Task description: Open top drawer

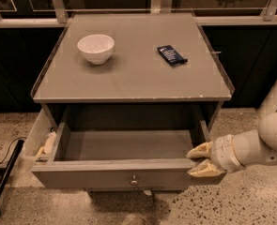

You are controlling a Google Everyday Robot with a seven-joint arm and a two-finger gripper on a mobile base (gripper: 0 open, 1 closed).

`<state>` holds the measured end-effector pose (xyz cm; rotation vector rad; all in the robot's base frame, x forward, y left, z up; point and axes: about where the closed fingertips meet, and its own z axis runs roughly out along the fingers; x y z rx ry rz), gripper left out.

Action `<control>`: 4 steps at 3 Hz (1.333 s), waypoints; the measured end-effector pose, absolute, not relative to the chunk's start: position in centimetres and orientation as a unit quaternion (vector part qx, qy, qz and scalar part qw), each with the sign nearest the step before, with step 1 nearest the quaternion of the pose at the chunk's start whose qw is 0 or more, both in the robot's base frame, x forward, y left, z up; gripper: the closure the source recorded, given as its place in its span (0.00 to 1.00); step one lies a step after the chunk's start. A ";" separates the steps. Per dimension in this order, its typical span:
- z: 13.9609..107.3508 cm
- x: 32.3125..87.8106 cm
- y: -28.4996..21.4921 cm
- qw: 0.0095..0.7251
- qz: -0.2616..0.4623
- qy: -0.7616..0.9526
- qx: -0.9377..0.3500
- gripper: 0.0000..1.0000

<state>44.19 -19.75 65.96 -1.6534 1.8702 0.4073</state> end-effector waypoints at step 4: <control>62.5 42.6 -19.6 0.267 0.177 0.721 -0.614 0.15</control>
Offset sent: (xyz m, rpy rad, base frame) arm 0.0010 0.0021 -0.0133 -0.0178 0.0203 0.0028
